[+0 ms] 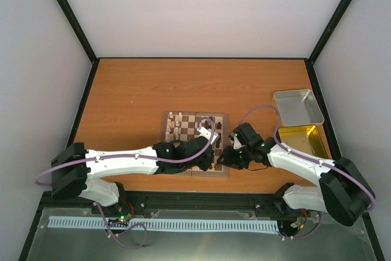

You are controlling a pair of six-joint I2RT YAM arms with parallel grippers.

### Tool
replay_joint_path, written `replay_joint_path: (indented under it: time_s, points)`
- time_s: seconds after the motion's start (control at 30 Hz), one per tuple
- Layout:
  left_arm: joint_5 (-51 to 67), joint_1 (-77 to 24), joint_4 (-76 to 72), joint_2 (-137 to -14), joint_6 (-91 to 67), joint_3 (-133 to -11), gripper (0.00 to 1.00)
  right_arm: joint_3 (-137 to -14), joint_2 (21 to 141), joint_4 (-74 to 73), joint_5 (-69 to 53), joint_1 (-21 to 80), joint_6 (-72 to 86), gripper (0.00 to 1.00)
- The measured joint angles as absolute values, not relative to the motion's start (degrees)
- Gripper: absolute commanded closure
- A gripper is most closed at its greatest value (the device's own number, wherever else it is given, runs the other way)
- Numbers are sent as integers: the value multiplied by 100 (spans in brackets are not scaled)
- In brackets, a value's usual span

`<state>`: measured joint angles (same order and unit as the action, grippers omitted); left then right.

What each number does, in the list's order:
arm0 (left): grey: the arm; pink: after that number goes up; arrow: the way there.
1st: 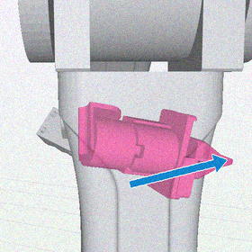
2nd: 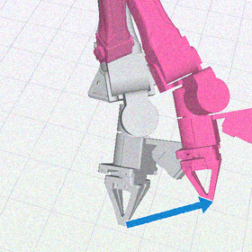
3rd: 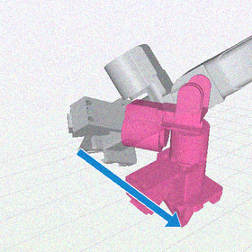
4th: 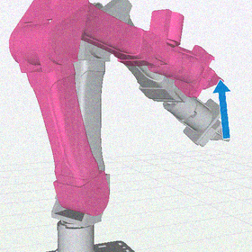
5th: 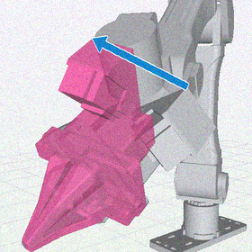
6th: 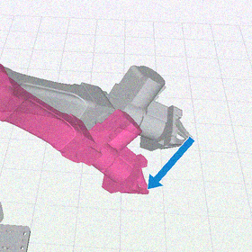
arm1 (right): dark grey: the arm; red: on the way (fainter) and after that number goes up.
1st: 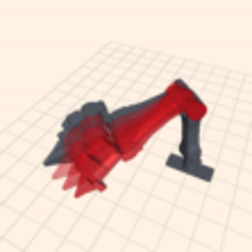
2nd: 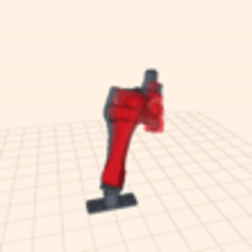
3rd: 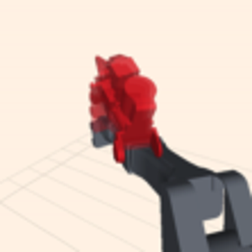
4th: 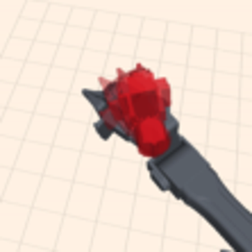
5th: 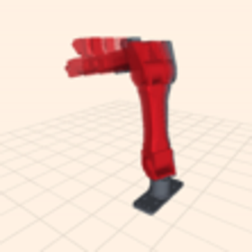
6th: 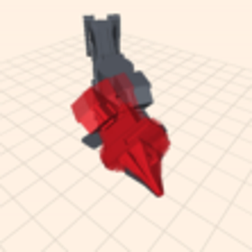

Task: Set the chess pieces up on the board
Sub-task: Pick up the chess piece from the chessboard.

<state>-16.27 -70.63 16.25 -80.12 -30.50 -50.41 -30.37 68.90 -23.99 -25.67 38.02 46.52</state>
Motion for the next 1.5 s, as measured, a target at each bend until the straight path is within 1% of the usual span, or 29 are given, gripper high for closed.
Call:
replay_joint_path:
  time_s: [0.2,0.37,0.5,0.57,0.6,0.73,0.8,0.87,1.17,1.37,1.5]
  points:
    - [-1592,-7061,1525,-7841,-3048,-4908,99,-3035,7177,-1881,-2606,3824,4893,74]
    - [-1584,-7061,1466,-7695,-3050,-4814,99,-3072,7481,-1428,-2545,3830,5111,85]
    - [-1584,-7061,1459,-7655,-3050,-4781,99,-3190,7620,-1315,-2375,3841,5089,89]
    - [-1586,-7063,1457,-7642,-3057,-4753,98,-3280,7658,-1367,-2182,3863,5022,87]
    - [-1594,-7061,1457,-7631,-3070,-4733,98,-3323,7658,-1426,-2078,3883,4971,84]
    - [-1675,-7050,1459,-7526,-3162,-4657,98,-3500,7623,-1822,-1516,4062,4775,65]
    - [-1745,-7032,1457,-7454,-3225,-4619,99,-3632,7612,-2071,-1247,4235,4692,62]
    - [-1806,-7002,1457,-7378,-3277,-4578,98,-3747,7614,-2272,-1028,4414,4654,63]
    - [-1977,-6858,1459,-6897,-3533,-4246,97,-4329,8093,-3033,-69,4998,4689,75]
    - [-2110,-6755,1459,-6589,-3691,-4069,97,-4619,8374,-3369,462,5212,4731,91]
    - [-2222,-6716,1459,-6440,-3782,-3986,96,-4641,8388,-3424,709,5225,4807,94]
